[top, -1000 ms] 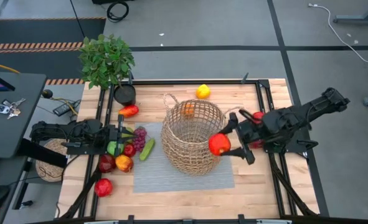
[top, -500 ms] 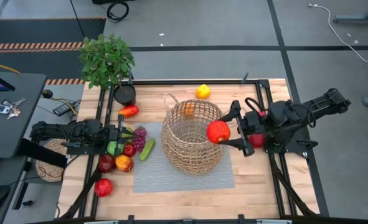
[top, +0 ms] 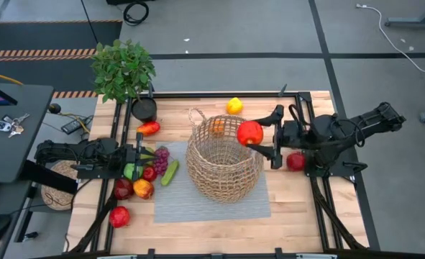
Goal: Build produce basket
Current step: Put the red apple into the brown basket
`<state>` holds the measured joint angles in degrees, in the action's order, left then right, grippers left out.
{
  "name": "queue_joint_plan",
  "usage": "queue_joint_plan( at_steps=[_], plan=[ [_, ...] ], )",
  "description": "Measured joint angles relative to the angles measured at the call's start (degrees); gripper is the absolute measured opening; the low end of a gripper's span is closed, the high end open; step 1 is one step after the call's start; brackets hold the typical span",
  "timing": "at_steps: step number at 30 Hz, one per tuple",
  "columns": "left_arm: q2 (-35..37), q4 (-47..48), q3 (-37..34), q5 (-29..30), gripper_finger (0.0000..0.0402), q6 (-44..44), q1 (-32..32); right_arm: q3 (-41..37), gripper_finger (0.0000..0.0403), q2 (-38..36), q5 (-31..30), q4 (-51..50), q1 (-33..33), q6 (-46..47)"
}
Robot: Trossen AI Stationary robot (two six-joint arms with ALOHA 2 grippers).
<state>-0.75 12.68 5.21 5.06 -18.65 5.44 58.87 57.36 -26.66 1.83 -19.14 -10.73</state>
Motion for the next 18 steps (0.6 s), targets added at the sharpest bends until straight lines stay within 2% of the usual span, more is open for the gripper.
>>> queue_joint_plan(
  at_steps=[11, 14, 18],
  plan=[
    [0.0, 0.0, 0.0, 0.0, 0.0033, 0.0, 0.0, 0.0, 0.0327, 0.1, -7.8, -3.3, 0.0, -54.0],
    [0.0, 0.0, 0.0, 0.0, 0.0036, 0.0, 0.0, 0.0, 0.0327, 0.1, -9.8, -3.3, 0.1, -63.9],
    [0.0, 0.0, 0.0, 0.0, 0.0033, 0.0, 0.0, 0.0, 0.0327, 0.1, -12.9, -3.3, 0.6, -71.6]
  ],
)
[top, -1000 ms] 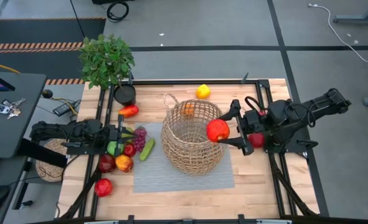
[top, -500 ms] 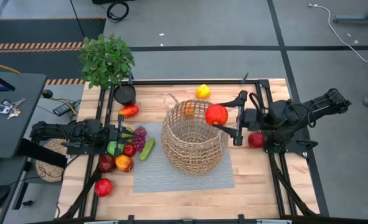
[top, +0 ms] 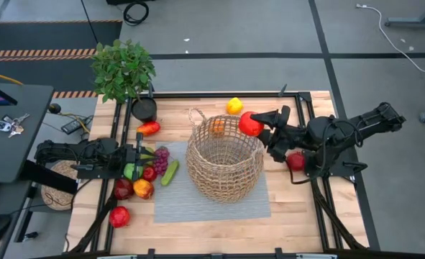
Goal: Build produce basket
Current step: Put the red apple into the brown basket
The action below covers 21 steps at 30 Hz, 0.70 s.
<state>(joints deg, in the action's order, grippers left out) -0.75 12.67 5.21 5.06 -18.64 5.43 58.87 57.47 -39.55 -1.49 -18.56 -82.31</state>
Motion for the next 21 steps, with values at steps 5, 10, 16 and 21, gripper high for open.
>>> queue_joint_plan(
  at_steps=[5, 10, 16, 21],
  plan=[
    [0.0, 0.0, 0.0, 0.0, 0.0028, 0.0, 0.0, 0.0, 0.0327, 0.0, -1.4, 0.1, 0.0, -5.2],
    [0.0, 0.0, 0.0, 0.0, 0.0031, 0.0, 0.0, 0.0, 0.0327, 0.0, -1.4, 0.1, 0.0, -7.0],
    [0.0, 0.0, 0.0, 0.0, 0.0036, 0.0, 0.0, 0.0, 0.0327, 0.0, -1.4, 0.1, 0.0, -7.3],
    [0.0, 0.0, 0.0, 0.0, 0.0031, 0.0, 0.0, 0.0, 0.0328, 0.0, -0.5, 0.1, 0.0, -5.4]
  ],
)
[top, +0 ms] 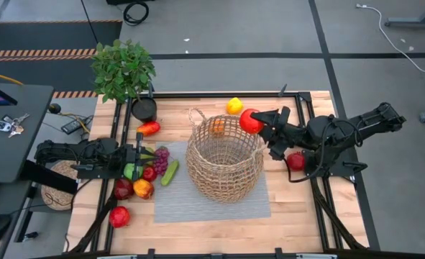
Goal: Build produce basket
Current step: Put the red apple into the brown basket
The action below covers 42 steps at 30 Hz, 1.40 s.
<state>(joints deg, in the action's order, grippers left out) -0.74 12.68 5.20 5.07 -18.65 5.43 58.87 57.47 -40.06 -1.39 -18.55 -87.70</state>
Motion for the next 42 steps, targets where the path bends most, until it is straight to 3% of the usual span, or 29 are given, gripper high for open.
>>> queue_joint_plan(
  at_steps=[10, 22, 31, 35, 42],
  plan=[
    [0.0, 0.0, 0.0, 0.0, 0.0033, 0.0, 0.0, 0.0, 0.0328, 0.0, 5.6, 0.0, 2.7, 13.4],
    [0.0, 0.0, 0.0, 0.0, 0.0030, 0.0, 0.0, 0.0, 0.0328, 1.3, 28.1, -2.9, 15.4, 40.0],
    [0.0, 0.0, 0.0, 0.0, 0.0032, 0.0, 0.0, 0.0, 0.0328, 8.2, 37.1, -2.0, 21.8, 60.4],
    [0.0, 0.0, 0.0, 0.0, 0.0035, 0.0, 0.0, 0.0, 0.0328, 11.8, 41.2, -2.4, 23.6, 64.1],
    [0.0, 0.0, 0.0, 0.0, 0.0033, 0.0, 0.0, 1.8, 0.0328, 18.1, 42.4, -4.7, 24.5, 63.8]
  ],
)
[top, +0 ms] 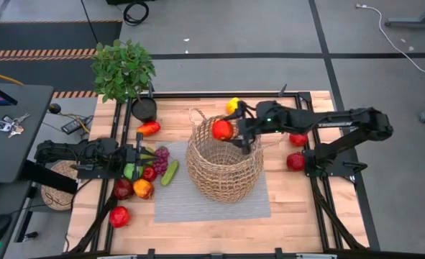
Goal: Build produce basket
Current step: Put the red apple into the brown basket
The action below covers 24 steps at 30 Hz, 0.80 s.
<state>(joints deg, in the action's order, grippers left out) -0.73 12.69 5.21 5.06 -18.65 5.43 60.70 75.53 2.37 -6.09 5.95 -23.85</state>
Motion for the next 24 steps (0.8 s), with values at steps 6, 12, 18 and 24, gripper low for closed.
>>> queue_joint_plan(
  at_steps=[6, 12, 18, 24],
  plan=[
    [0.0, 0.0, 0.0, 0.0, 0.0031, 0.0, 0.0, 8.4, 0.0328, 7.9, 3.1, -7.7, 0.2, -1.7],
    [0.0, 0.0, 0.0, 0.0, 0.0036, 0.0, 0.0, 15.0, 0.0328, 15.6, 4.4, -14.4, 0.2, -5.6],
    [0.0, 0.0, 0.0, 0.0, 0.0029, 0.0, 0.0, 15.8, 0.0328, 20.3, 5.4, -18.7, 0.1, -6.8],
    [0.0, 0.0, 0.0, 0.0, 0.0031, 0.0, 0.0, 15.8, 0.0328, 24.4, 7.8, -20.4, 0.1, -6.7]
  ],
)
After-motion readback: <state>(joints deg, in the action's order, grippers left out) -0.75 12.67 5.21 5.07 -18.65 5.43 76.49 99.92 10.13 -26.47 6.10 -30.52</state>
